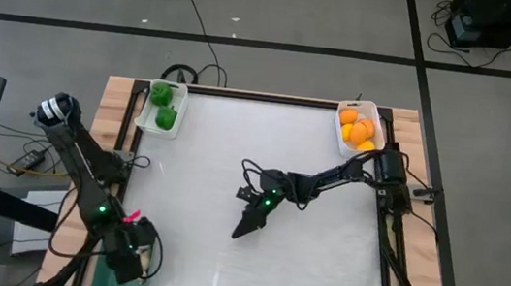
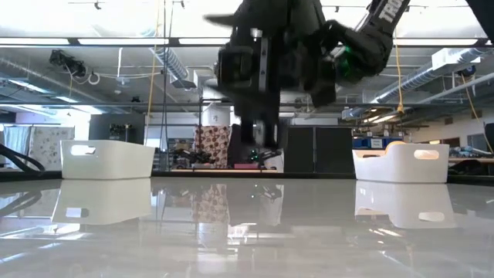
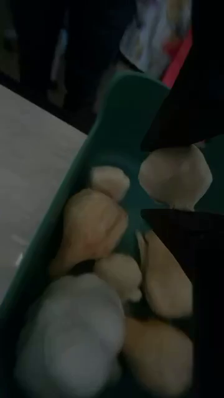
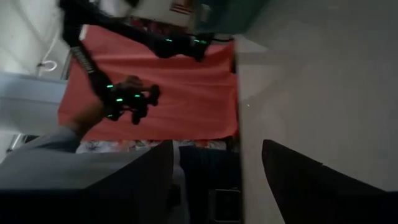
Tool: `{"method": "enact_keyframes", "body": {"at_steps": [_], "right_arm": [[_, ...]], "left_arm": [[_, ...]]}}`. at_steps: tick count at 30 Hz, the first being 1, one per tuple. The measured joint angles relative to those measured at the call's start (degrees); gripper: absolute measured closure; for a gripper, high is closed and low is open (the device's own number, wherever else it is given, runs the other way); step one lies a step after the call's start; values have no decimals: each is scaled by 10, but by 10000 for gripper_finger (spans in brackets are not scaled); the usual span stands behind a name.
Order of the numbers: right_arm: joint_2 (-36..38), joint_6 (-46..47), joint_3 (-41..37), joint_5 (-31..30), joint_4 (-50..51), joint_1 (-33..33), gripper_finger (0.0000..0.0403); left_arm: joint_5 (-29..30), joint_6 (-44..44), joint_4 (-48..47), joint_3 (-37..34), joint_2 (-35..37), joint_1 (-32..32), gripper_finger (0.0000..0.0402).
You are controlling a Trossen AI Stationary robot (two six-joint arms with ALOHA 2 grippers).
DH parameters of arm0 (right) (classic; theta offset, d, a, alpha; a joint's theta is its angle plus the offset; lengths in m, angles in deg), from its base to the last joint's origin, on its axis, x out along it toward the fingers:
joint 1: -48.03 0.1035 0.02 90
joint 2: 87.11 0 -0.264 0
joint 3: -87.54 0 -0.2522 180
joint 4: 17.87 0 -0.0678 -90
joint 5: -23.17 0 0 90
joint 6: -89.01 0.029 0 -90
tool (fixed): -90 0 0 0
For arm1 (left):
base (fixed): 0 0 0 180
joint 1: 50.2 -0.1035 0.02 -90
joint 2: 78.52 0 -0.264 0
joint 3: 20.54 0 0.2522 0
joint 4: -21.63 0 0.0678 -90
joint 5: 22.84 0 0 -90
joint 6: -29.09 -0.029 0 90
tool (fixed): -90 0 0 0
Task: Sort produce into baskets
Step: Put the white garlic into the green bin
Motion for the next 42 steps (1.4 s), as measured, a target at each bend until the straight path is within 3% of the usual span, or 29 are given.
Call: {"method": "enact_keyframes", "body": {"at_steps": [8, 13, 19, 22, 29, 32, 35, 42], "right_arm": [[85, -38, 0, 9, 36, 14, 162], [150, -167, 0, -5, 264, 23, 172], [216, -295, 0, -142, 577, 38, 180], [246, -310, 0, -184, 674, 56, 182], [316, -309, 0, -190, 820, 139, 182], [321, -349, 0, -220, 871, 205, 182], [312, -359, 0, -240, 886, 271, 182], [308, -340, 0, -319, 826, 398, 182]], "left_arm": [[2, 79, 62, -41, 0, 3, 211], [-18, 80, 15, -43, 0, 3, 171], [-36, 85, -67, -44, 0, -3, 142], [-39, 85, -56, -44, 1, -10, 141], [-52, 75, -57, 0, 1, -29, 157], [-14, 56, -76, 29, 2, -42, 165], [70, 25, -70, 56, 2, -58, 169], [272, -133, -27, 94, 2, -127, 170]]}}
